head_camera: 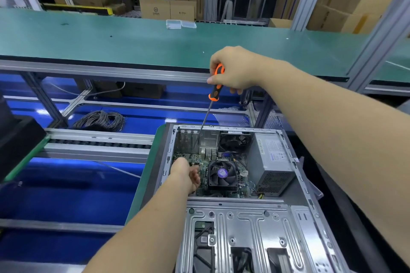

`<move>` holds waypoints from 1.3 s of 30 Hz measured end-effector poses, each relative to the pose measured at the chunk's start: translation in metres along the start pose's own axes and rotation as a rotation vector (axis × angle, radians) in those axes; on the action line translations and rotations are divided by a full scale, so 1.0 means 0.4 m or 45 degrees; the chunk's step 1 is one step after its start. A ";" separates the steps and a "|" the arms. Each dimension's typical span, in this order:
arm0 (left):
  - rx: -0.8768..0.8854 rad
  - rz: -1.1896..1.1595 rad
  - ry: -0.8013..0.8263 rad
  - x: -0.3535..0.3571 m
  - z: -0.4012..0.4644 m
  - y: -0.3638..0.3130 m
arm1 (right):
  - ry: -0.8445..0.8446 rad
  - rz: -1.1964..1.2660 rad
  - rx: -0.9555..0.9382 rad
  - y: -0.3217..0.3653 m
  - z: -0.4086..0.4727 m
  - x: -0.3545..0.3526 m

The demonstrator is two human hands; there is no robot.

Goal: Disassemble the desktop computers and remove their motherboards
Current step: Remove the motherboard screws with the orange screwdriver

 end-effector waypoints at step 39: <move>1.649 2.169 0.130 0.036 -0.251 0.048 | -0.316 0.204 0.116 0.010 -0.094 0.006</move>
Point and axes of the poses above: each hand's wrist, its own z-axis towards the middle knuckle, its own x-axis out of the palm, y = z × x, the point moved 6 cm from there along z, towards the middle knuckle, and after that the axes turned 14 degrees about -z, right-handed, at the moved point
